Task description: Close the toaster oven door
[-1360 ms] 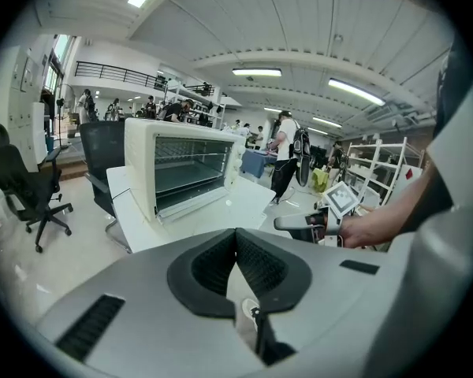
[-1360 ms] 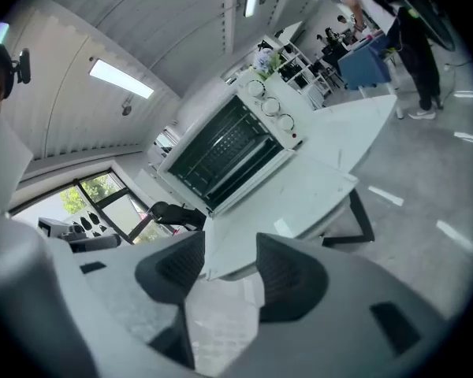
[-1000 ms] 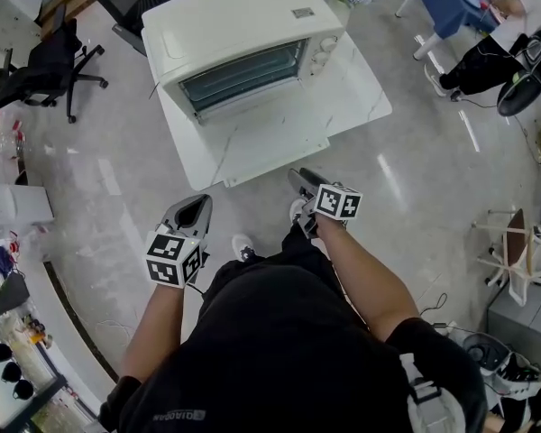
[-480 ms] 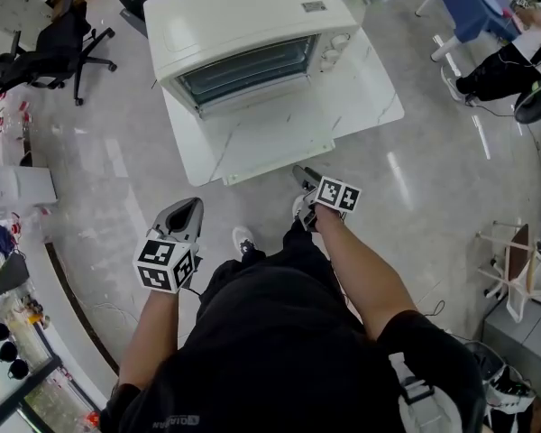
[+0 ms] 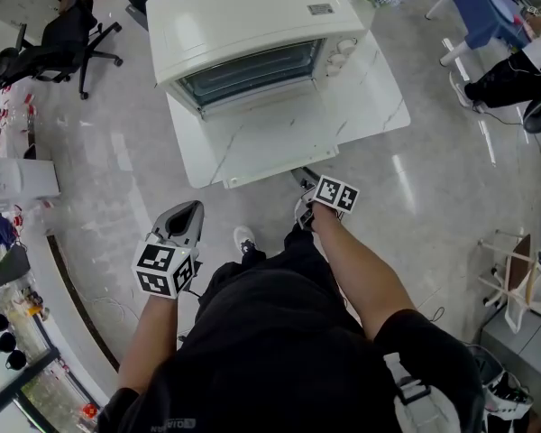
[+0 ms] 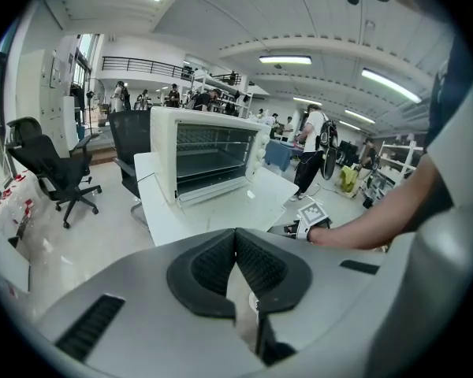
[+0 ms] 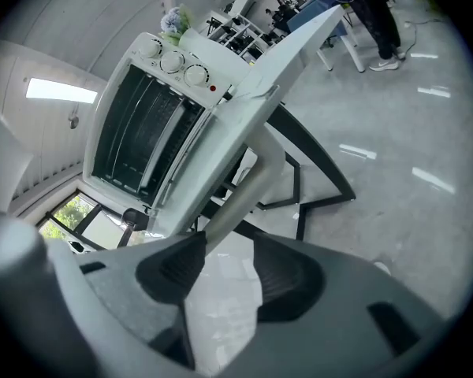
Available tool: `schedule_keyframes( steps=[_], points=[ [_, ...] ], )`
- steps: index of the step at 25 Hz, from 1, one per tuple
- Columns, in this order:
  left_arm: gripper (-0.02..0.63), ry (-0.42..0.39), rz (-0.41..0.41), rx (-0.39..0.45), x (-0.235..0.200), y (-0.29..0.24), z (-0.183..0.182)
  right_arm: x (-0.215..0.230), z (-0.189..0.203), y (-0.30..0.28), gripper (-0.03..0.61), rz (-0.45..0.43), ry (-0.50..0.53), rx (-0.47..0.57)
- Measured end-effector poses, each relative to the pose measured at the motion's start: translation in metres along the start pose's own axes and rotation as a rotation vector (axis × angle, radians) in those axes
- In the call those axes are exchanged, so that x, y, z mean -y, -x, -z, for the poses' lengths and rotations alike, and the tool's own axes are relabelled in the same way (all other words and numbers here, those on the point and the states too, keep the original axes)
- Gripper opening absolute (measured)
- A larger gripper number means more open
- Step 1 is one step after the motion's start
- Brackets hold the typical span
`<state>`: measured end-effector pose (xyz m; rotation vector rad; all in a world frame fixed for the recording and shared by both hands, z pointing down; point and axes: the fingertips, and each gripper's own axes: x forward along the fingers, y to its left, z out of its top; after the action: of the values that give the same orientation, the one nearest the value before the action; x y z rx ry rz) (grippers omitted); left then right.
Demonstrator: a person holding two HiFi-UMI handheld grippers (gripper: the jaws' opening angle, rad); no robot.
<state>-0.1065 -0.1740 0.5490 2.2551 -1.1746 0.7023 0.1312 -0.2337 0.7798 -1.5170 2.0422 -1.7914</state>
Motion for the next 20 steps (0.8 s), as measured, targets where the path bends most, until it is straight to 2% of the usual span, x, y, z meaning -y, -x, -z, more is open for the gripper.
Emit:
schedule_keyframes(
  steps=[12, 20],
  points=[
    [0.003, -0.032, 0.034, 0.018, 0.000, -0.008, -0.014, -0.025, -0.008, 0.013, 0.189, -0.073, -0.020, 0.048],
    [0.003, -0.048, 0.060, 0.063, 0.002, -0.009, -0.030, -0.054, -0.022, 0.026, 0.189, -0.121, 0.022, 0.081]
  ],
)
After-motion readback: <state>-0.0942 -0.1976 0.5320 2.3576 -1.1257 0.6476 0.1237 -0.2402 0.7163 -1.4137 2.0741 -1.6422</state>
